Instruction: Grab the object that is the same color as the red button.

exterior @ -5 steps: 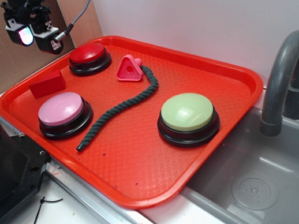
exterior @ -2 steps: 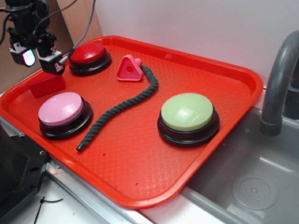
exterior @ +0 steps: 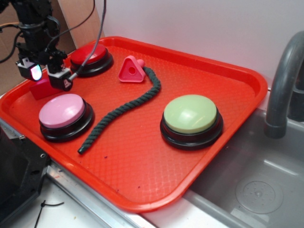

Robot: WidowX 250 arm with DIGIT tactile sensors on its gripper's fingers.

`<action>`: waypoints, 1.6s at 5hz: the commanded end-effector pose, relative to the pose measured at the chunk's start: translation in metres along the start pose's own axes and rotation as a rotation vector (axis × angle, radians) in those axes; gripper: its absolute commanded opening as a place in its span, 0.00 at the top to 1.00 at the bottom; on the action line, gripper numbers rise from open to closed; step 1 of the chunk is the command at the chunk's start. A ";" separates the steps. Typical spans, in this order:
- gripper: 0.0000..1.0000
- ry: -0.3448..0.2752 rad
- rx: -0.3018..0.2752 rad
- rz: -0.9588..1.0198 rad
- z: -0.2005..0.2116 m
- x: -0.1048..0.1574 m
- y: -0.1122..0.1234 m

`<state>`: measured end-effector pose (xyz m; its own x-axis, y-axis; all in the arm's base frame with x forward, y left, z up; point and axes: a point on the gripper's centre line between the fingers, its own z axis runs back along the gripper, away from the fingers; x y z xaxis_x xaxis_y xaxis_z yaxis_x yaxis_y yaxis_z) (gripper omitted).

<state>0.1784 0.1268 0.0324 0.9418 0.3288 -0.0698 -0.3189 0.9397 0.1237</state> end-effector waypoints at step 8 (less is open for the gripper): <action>1.00 -0.016 -0.123 -0.080 0.081 0.009 -0.044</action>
<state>0.2078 0.0750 0.0926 0.9554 0.2730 -0.1128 -0.2759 0.9611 -0.0107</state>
